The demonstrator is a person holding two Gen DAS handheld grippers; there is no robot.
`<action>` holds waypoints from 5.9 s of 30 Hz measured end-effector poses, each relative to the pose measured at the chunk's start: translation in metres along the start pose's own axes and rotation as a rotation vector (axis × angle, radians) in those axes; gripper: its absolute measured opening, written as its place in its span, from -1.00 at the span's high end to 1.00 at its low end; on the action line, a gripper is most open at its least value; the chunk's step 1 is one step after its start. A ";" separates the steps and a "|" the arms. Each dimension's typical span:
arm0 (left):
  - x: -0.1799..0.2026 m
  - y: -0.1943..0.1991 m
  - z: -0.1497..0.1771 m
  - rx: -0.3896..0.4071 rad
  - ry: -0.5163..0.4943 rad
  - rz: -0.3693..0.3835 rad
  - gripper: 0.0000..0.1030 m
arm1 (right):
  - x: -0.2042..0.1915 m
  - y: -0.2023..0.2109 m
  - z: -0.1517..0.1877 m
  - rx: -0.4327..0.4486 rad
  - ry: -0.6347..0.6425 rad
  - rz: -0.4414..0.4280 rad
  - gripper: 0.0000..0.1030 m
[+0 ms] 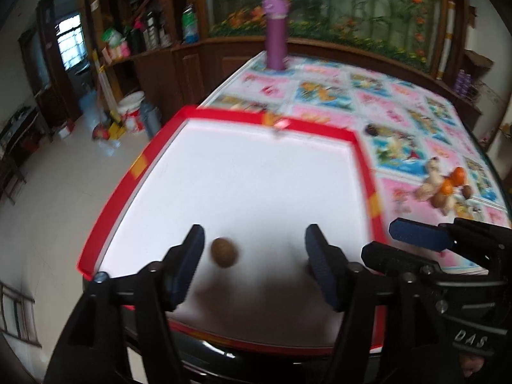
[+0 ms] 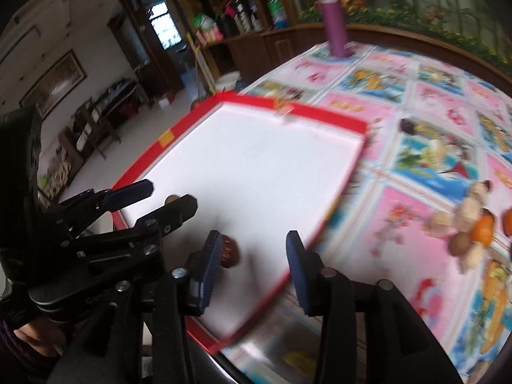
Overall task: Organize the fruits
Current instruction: 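Carry both fruits over the red-rimmed tray and open both tools to drop them, then return both tools to the pile, toward a beige cube and round cake, then grasp the beige cake cube with the left tool while the right grasps a round cake, then carry both cakes into the tray and open both tools to release them, then move both tools back over the fruit pile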
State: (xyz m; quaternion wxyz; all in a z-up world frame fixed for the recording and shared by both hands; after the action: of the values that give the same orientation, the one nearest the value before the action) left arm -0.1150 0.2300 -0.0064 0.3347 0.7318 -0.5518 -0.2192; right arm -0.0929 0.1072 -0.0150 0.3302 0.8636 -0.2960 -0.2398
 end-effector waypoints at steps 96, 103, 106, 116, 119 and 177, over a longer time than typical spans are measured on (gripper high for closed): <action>-0.009 -0.016 -0.020 0.061 0.021 -0.020 0.62 | -0.024 -0.033 -0.010 -0.043 0.127 0.063 0.60; -0.013 -0.025 -0.015 0.037 0.025 -0.032 0.62 | -0.026 -0.042 -0.006 -0.069 0.119 0.061 0.59; -0.015 -0.029 -0.013 0.024 0.027 -0.036 0.62 | -0.024 -0.045 -0.004 -0.084 0.112 0.063 0.59; -0.019 -0.039 -0.007 -0.006 0.027 -0.055 0.62 | -0.023 -0.049 -0.001 -0.115 0.109 0.067 0.58; -0.020 -0.040 -0.006 -0.012 0.028 -0.066 0.62 | -0.023 -0.049 -0.001 -0.117 0.114 0.071 0.58; 0.190 -0.047 -0.015 -0.097 -0.285 0.190 -0.28 | 0.235 0.095 0.058 -0.007 -0.247 0.379 0.38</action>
State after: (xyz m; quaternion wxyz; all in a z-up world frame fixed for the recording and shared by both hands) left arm -0.0172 0.0599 -0.0212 0.3073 0.6207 -0.6492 -0.3146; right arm 0.0051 -0.1327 -0.0379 0.3337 0.7554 -0.4903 -0.2786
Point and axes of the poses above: each gripper's, at about its wrist camera, not at the fingertips, and y roughly against the way its jaws point, x to its right, z to its underside, the point moved 9 cm from there along -y, roughly the way its jaws point, and after that the axes turned 5 degrees about y, right-handed, at the moved point
